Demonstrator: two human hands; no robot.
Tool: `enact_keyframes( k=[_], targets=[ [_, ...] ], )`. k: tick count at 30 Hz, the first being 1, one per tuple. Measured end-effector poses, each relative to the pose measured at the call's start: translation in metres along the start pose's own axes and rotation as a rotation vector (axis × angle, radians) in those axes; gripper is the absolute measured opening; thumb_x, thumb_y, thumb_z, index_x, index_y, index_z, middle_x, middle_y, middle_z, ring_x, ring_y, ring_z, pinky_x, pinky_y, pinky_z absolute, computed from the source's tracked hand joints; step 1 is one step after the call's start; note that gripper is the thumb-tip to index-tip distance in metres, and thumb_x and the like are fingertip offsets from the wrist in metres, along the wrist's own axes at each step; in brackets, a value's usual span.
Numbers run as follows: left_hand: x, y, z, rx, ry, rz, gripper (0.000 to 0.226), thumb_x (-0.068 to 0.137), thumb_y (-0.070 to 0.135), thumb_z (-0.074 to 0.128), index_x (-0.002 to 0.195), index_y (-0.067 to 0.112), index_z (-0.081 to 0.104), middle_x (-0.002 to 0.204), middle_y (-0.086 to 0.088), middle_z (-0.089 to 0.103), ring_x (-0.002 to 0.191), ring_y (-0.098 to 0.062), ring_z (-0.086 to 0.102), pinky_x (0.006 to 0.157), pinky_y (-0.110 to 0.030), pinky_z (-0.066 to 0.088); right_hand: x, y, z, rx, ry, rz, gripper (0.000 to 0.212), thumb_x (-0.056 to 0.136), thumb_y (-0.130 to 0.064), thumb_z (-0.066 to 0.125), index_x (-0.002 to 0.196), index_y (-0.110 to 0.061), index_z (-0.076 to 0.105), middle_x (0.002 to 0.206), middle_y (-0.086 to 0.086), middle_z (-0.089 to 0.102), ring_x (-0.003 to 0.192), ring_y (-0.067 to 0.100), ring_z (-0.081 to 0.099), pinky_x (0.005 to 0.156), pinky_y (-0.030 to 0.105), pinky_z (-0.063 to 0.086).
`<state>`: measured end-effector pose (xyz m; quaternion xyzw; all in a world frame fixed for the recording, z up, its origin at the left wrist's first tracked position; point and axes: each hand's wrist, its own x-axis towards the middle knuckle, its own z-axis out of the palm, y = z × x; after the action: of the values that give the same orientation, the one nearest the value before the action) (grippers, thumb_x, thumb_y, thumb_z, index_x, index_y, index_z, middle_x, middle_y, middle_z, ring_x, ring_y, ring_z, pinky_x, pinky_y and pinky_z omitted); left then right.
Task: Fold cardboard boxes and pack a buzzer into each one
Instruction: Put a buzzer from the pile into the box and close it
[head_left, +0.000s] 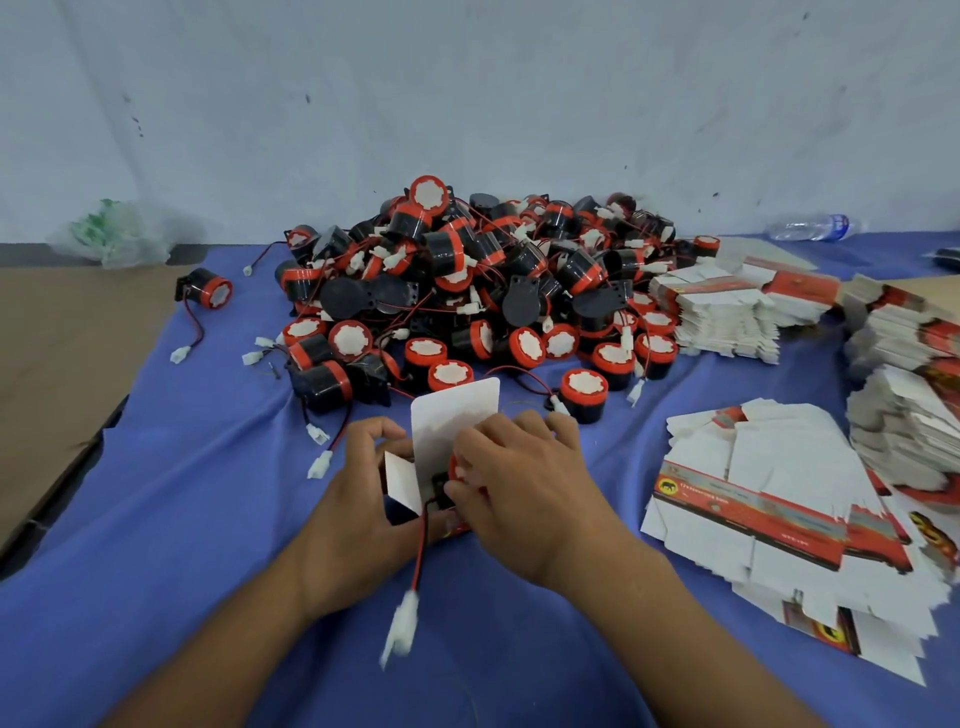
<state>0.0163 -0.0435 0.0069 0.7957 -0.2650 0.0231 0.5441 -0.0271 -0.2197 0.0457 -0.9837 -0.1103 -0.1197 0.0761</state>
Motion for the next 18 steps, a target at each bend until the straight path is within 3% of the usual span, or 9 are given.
enact_keyframes(
  k=[3, 6, 8, 11, 14, 16, 18],
  targets=[
    [0.0, -0.003, -0.003, 0.002, 0.0, -0.01, 0.071, 0.06, 0.051, 0.085, 0.108, 0.047, 0.032, 0.095, 0.012, 0.065, 0.085, -0.012, 0.067, 0.068, -0.021, 0.053, -0.002, 0.006, 0.002, -0.007, -0.108, 0.032, 0.049, 0.095, -0.063, 0.019, 0.114, -0.038, 0.056, 0.122, -0.012, 0.048, 0.116, 0.022, 0.031, 0.101, 0.041, 0.012],
    [0.0, -0.009, -0.003, 0.055, 0.004, -0.014, 0.061, 0.061, 0.056, 0.076, 0.104, 0.049, 0.034, 0.093, 0.016, 0.062, 0.079, -0.008, 0.064, 0.062, -0.016, 0.05, -0.002, 0.008, 0.001, 0.006, -0.102, 0.039, 0.053, 0.095, -0.068, 0.022, 0.113, -0.039, 0.062, 0.132, -0.007, 0.035, 0.123, 0.023, 0.023, 0.104, 0.04, 0.009],
    [0.001, -0.013, -0.004, 0.123, -0.024, 0.024, 0.046, 0.07, 0.045, 0.074, 0.1, 0.047, 0.04, 0.092, 0.02, 0.058, 0.078, -0.006, 0.06, 0.061, -0.017, 0.047, -0.001, 0.003, -0.002, -0.015, -0.097, 0.036, 0.054, 0.098, -0.064, 0.024, 0.112, -0.032, 0.065, 0.132, -0.002, 0.031, 0.12, 0.024, 0.024, 0.104, 0.04, 0.013],
    [0.005, -0.019, -0.005, 0.158, -0.111, 0.121, 0.028, 0.086, 0.016, 0.07, 0.092, 0.037, 0.053, 0.093, 0.01, 0.054, 0.083, -0.015, 0.056, 0.071, -0.033, 0.048, -0.003, -0.005, -0.012, -0.015, -0.142, -0.014, 0.053, 0.102, -0.057, 0.024, 0.115, -0.024, 0.063, 0.138, 0.002, 0.031, 0.122, 0.025, 0.024, 0.104, 0.039, 0.021],
    [0.004, -0.004, -0.002, 0.028, -0.155, 0.122, 0.028, 0.086, 0.022, 0.06, 0.103, 0.043, 0.065, 0.108, 0.002, 0.057, 0.101, -0.019, 0.059, 0.089, -0.048, 0.051, -0.009, -0.006, -0.028, 0.104, -0.103, -0.209, 0.031, 0.101, -0.04, 0.046, 0.125, -0.022, 0.056, 0.144, 0.002, 0.032, 0.122, 0.024, 0.028, 0.104, 0.039, 0.029],
    [0.003, 0.004, -0.002, 0.0, -0.178, 0.229, 0.031, 0.085, 0.028, 0.062, 0.113, 0.042, 0.062, 0.116, -0.002, 0.057, 0.109, -0.017, 0.061, 0.089, -0.042, 0.053, -0.014, -0.01, -0.039, 0.206, -0.097, -0.357, 0.037, 0.094, -0.025, 0.061, 0.13, -0.022, 0.054, 0.138, 0.001, 0.038, 0.114, 0.021, 0.034, 0.096, 0.033, 0.034],
    [0.001, 0.007, -0.005, 0.057, -0.193, 0.283, 0.038, 0.081, 0.026, 0.062, 0.111, 0.049, 0.056, 0.112, 0.015, 0.057, 0.105, -0.001, 0.059, 0.084, -0.026, 0.054, -0.017, -0.018, -0.043, 0.289, -0.101, -0.442, 0.039, 0.09, -0.013, 0.067, 0.128, -0.02, 0.06, 0.13, 0.003, 0.046, 0.108, 0.02, 0.04, 0.087, 0.033, 0.039]
  ],
)
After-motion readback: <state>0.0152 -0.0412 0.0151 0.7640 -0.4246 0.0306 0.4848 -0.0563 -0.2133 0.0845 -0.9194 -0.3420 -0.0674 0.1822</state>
